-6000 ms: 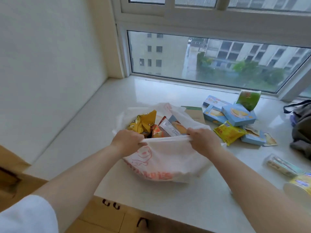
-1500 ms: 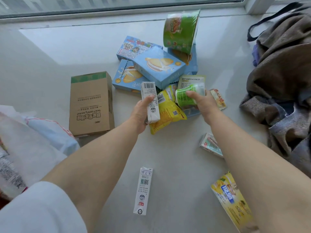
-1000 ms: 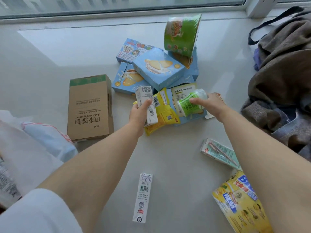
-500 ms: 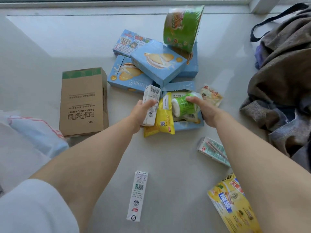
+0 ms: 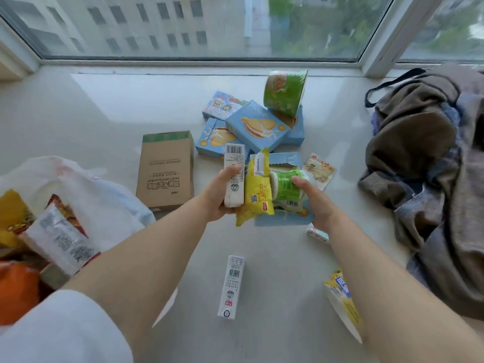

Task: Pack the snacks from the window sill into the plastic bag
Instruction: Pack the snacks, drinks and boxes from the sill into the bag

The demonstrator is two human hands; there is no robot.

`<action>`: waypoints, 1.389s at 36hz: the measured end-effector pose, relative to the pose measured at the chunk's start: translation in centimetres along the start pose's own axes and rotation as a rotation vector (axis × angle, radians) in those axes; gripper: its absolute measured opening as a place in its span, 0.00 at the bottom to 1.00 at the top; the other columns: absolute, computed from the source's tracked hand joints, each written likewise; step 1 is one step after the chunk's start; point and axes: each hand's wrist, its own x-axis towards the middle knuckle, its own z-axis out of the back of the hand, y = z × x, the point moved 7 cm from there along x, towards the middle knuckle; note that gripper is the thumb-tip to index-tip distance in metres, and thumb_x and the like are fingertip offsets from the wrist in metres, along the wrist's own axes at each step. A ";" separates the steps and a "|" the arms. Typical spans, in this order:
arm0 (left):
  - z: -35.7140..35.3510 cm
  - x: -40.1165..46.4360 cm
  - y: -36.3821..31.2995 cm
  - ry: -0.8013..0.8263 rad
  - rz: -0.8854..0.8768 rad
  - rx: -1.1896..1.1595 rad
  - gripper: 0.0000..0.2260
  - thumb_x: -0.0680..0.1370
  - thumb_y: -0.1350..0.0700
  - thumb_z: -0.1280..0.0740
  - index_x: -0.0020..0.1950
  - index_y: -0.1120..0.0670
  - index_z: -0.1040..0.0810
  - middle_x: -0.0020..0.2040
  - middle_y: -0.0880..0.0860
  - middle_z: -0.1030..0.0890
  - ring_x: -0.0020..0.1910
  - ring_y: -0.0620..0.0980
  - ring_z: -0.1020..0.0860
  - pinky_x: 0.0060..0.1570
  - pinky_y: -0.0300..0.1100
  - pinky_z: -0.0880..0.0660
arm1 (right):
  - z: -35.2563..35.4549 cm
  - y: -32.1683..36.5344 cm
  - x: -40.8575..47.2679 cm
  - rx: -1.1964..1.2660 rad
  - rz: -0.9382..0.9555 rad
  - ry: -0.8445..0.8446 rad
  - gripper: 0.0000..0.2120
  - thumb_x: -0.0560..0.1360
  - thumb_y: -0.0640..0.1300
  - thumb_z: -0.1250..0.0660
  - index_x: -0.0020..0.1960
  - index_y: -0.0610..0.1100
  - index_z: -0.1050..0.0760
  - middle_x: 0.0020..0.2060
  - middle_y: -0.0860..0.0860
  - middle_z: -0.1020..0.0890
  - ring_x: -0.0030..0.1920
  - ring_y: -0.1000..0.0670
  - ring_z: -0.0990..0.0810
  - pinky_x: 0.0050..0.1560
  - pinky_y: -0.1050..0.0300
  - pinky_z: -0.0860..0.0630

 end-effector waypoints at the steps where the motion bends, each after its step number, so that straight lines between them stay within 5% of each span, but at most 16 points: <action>1: 0.1 -0.9 -0.3 0.000 -0.005 0.012 0.13 0.76 0.43 0.40 0.54 0.48 0.25 0.45 0.52 0.18 0.43 0.54 0.19 0.47 0.51 0.23 | -0.5 0.4 -0.7 -0.005 0.016 0.000 0.25 0.65 0.59 0.34 0.60 0.52 0.26 0.45 0.49 0.15 0.46 0.47 0.16 0.53 0.49 0.23; 5: 0.3 -5.0 -1.8 0.038 -0.055 0.099 0.13 0.78 0.45 0.41 0.58 0.49 0.25 0.46 0.53 0.18 0.44 0.54 0.19 0.49 0.56 0.23 | -2.4 1.6 -2.9 -0.013 0.065 0.001 0.25 0.65 0.59 0.31 0.59 0.52 0.26 0.43 0.50 0.14 0.43 0.48 0.16 0.55 0.48 0.24; 9: 2.0 -9.0 -3.1 0.014 -0.112 0.129 0.26 0.71 0.43 0.34 0.68 0.49 0.31 0.52 0.54 0.18 0.46 0.54 0.18 0.43 0.54 0.21 | -5.0 2.8 -5.3 -0.003 0.077 0.011 0.15 0.74 0.55 0.36 0.58 0.52 0.27 0.40 0.52 0.14 0.38 0.52 0.15 0.42 0.57 0.19; 11: 2.8 -11.0 -3.8 -0.002 -0.148 0.150 0.29 0.68 0.44 0.32 0.67 0.48 0.31 0.51 0.54 0.18 0.45 0.54 0.18 0.40 0.53 0.21 | -7.0 3.6 -6.7 -0.020 0.102 0.032 0.19 0.72 0.56 0.34 0.61 0.51 0.28 0.44 0.50 0.15 0.40 0.51 0.15 0.41 0.57 0.19; 14: 4.6 -13.7 -4.7 -0.051 -0.218 0.160 0.23 0.69 0.48 0.31 0.64 0.47 0.30 0.47 0.53 0.19 0.43 0.54 0.18 0.45 0.54 0.21 | -10.2 4.6 -8.3 -0.078 0.155 0.038 0.30 0.64 0.59 0.31 0.64 0.52 0.29 0.50 0.48 0.17 0.43 0.51 0.16 0.53 0.53 0.22; 17: 7.3 -17.1 -5.1 -0.071 -0.276 0.139 0.11 0.76 0.52 0.34 0.58 0.48 0.27 0.47 0.55 0.20 0.44 0.55 0.20 0.50 0.57 0.24 | -14.3 5.1 -10.0 -0.114 0.224 0.055 0.37 0.61 0.60 0.30 0.68 0.50 0.32 0.53 0.48 0.18 0.49 0.51 0.17 0.48 0.56 0.21; 19: 8.9 -18.9 -5.3 -0.085 -0.312 0.131 0.05 0.78 0.54 0.37 0.52 0.46 0.27 0.46 0.54 0.20 0.44 0.54 0.20 0.47 0.54 0.23 | -16.5 5.3 -10.8 -0.125 0.266 0.077 0.40 0.59 0.61 0.30 0.68 0.49 0.33 0.58 0.46 0.20 0.56 0.47 0.20 0.53 0.53 0.22; 22: 12.4 -21.7 -5.4 -0.129 -0.360 0.123 0.08 0.78 0.55 0.37 0.56 0.47 0.29 0.46 0.53 0.20 0.43 0.52 0.20 0.41 0.47 0.21 | -21.0 5.3 -12.1 -0.115 0.355 0.090 0.30 0.66 0.54 0.33 0.66 0.50 0.33 0.55 0.49 0.20 0.54 0.48 0.20 0.47 0.57 0.19; 27: 19.2 -26.3 -4.7 -0.222 -0.391 0.079 0.18 0.77 0.56 0.34 0.66 0.51 0.33 0.49 0.55 0.20 0.44 0.54 0.19 0.37 0.46 0.21 | -28.0 3.7 -13.0 -0.097 0.415 0.064 0.42 0.62 0.56 0.28 0.72 0.53 0.40 0.61 0.47 0.22 0.60 0.45 0.22 0.57 0.44 0.23; 32: 25.5 -29.4 -3.5 -0.279 -0.409 0.074 0.20 0.74 0.56 0.30 0.64 0.53 0.30 0.55 0.59 0.19 0.49 0.59 0.19 0.46 0.54 0.21 | -34.0 1.0 -13.3 -0.141 0.398 0.027 0.40 0.63 0.56 0.28 0.71 0.55 0.40 0.61 0.50 0.24 0.60 0.48 0.23 0.43 0.59 0.24; 35: 29.0 -30.8 -2.8 -0.382 -0.419 0.057 0.18 0.70 0.56 0.27 0.57 0.51 0.28 0.55 0.59 0.20 0.52 0.61 0.20 0.53 0.60 0.23 | -36.1 0.2 -13.5 -0.208 0.404 -0.076 0.45 0.65 0.55 0.26 0.75 0.56 0.47 0.66 0.53 0.29 0.62 0.50 0.27 0.50 0.58 0.27; 40: 33.5 -32.7 -2.2 -0.718 -0.470 0.424 0.20 0.70 0.52 0.27 0.58 0.50 0.31 0.50 0.50 0.22 0.44 0.51 0.23 0.39 0.42 0.28 | -38.4 -0.3 -14.1 -0.582 0.423 -0.258 0.50 0.66 0.54 0.24 0.77 0.54 0.53 0.73 0.52 0.37 0.70 0.48 0.33 0.68 0.51 0.33; 43: 35.1 -33.2 -1.2 -0.860 -0.405 0.817 0.26 0.70 0.46 0.29 0.64 0.48 0.34 0.52 0.50 0.27 0.51 0.54 0.26 0.44 0.43 0.31 | -40.2 -0.4 -15.1 -1.072 0.458 -0.406 0.54 0.63 0.62 0.27 0.77 0.55 0.57 0.70 0.50 0.35 0.67 0.47 0.32 0.63 0.51 0.32; 46: 36.3 -31.8 1.0 -0.810 -0.260 0.990 0.33 0.70 0.41 0.31 0.71 0.44 0.41 0.62 0.56 0.30 0.59 0.58 0.28 0.50 0.49 0.28 | -42.3 -0.6 -15.4 -1.440 0.568 -0.507 0.54 0.64 0.65 0.31 0.77 0.48 0.59 0.66 0.48 0.34 0.65 0.46 0.33 0.61 0.50 0.33; 48: 36.9 -30.9 2.3 -0.772 -0.166 1.048 0.37 0.71 0.39 0.33 0.75 0.43 0.47 0.68 0.58 0.36 0.63 0.60 0.29 0.55 0.52 0.28 | -43.6 -0.8 -15.3 -1.571 0.618 -0.549 0.54 0.63 0.63 0.29 0.77 0.45 0.55 0.64 0.48 0.31 0.61 0.45 0.30 0.58 0.49 0.31; 50: 37.3 -30.4 3.1 -0.757 -0.096 1.037 0.40 0.72 0.35 0.35 0.77 0.45 0.51 0.73 0.59 0.41 0.67 0.61 0.32 0.59 0.53 0.29 | -44.7 -1.8 -14.9 -1.628 0.652 -0.592 0.56 0.53 0.58 0.21 0.73 0.44 0.44 0.54 0.48 0.23 0.51 0.44 0.24 0.47 0.50 0.26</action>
